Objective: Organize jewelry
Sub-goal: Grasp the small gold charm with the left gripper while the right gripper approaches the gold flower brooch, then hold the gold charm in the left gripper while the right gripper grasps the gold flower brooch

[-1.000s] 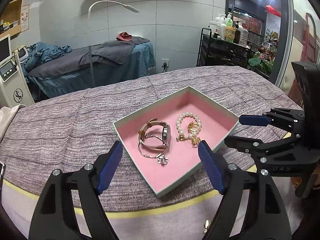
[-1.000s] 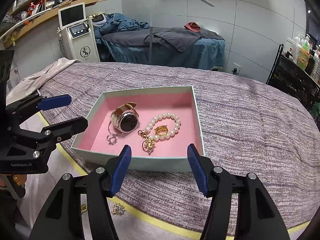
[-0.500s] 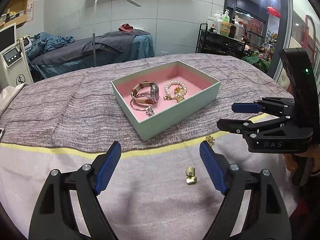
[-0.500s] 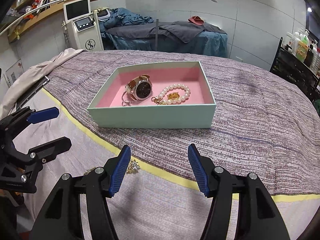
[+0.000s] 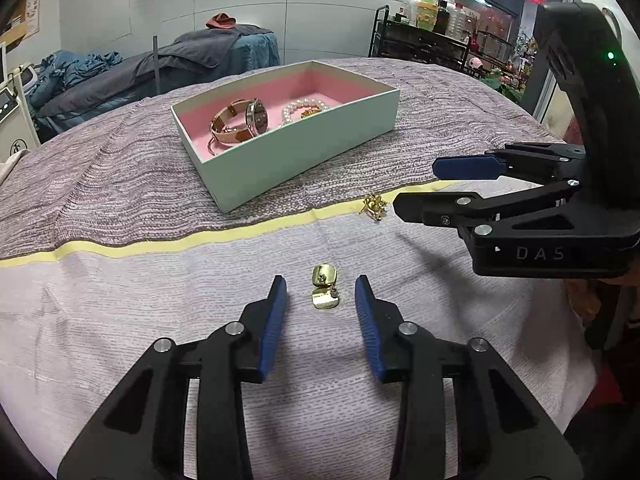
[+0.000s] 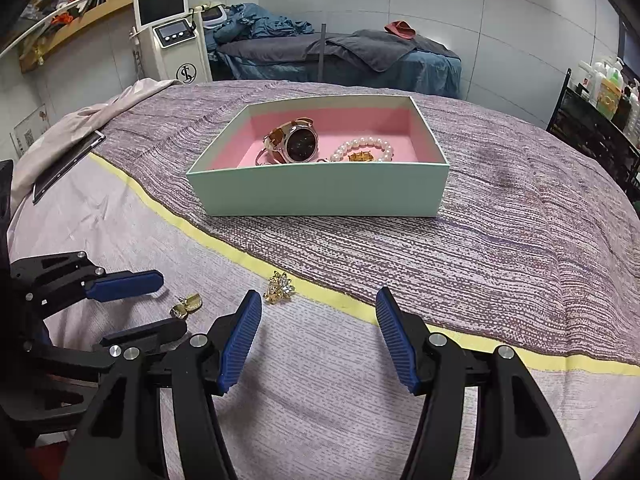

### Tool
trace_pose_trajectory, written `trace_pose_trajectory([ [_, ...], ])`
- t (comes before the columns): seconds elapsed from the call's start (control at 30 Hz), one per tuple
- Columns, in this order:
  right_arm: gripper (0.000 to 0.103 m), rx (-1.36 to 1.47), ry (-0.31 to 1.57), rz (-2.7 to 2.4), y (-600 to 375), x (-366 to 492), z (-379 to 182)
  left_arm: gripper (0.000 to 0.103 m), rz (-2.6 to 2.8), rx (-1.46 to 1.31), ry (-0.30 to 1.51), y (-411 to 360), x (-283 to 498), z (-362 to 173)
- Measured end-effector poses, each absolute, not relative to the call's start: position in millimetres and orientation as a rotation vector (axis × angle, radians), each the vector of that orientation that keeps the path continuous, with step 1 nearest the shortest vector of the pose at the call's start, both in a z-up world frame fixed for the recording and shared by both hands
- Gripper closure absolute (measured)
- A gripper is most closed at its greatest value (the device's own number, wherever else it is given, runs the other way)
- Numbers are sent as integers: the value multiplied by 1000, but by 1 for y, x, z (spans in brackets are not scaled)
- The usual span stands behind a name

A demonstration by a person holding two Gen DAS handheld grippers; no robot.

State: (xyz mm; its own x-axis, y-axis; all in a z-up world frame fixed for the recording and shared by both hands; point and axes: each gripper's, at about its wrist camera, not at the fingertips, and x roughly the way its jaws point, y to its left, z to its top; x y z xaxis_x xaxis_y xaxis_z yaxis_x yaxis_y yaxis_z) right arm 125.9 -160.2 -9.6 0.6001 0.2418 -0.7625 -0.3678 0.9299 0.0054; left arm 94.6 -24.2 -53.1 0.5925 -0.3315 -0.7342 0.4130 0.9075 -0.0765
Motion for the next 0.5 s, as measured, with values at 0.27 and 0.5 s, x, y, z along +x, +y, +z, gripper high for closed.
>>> trace_pose_trajectory([
  [0.27, 45, -169, 863, 362, -158, 125, -12, 78, -428, 60, 834, -20, 95, -59],
  [0.5, 45, -179, 867, 363, -154, 126, -14, 89, -438, 74, 824, -24, 93, -59],
])
